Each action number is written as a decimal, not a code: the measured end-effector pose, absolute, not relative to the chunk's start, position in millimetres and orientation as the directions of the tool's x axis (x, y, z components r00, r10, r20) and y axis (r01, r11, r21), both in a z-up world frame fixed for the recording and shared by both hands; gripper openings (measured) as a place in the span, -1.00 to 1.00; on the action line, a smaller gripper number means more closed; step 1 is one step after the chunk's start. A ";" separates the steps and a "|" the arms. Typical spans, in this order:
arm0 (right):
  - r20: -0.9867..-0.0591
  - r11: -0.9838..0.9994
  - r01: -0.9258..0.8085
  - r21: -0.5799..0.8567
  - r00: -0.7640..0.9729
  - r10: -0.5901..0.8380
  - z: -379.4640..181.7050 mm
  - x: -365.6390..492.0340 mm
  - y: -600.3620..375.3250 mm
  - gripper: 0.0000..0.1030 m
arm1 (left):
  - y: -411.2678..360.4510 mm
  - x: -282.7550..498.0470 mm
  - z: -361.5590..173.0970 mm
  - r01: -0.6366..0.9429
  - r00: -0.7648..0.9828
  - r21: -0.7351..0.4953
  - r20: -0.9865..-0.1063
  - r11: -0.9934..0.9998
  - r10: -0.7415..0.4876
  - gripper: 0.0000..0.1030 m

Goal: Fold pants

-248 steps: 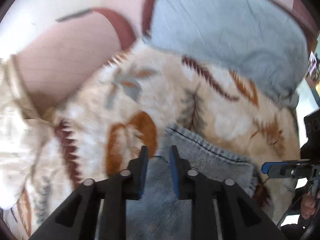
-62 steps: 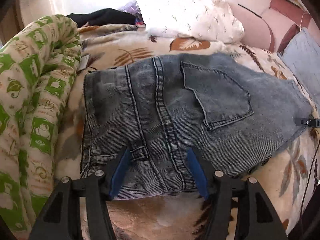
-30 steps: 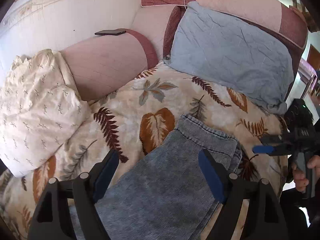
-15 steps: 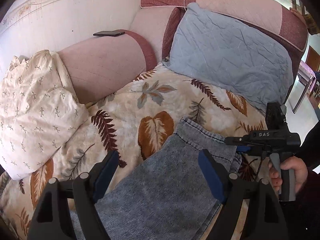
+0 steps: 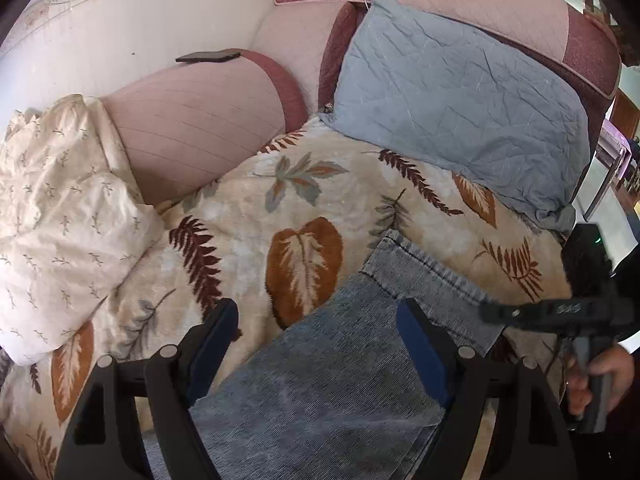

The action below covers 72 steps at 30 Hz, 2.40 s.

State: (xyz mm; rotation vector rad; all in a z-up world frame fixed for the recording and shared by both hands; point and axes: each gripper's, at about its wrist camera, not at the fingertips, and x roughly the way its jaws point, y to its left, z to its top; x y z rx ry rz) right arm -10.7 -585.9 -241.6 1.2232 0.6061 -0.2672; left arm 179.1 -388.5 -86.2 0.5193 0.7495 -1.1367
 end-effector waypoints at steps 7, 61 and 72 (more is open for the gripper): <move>-0.632 0.413 0.544 0.730 0.767 0.107 -234.5 -12.0 -583.8 -0.16 | -429.8 173.2 -103.1 0.956 0.192 0.015 -0.788 0.294 -0.584 0.62; -0.424 0.256 0.367 0.894 0.878 0.223 -275.4 -18.3 -581.1 -0.48 | -541.6 152.3 -184.5 0.973 -0.130 -0.050 -0.926 -0.227 -0.354 -0.32; -0.421 0.248 0.366 0.897 0.878 0.226 -275.1 -14.5 -579.6 -0.44 | -546.8 158.7 -193.8 0.982 -0.094 -0.028 -0.930 -0.185 -0.355 -0.10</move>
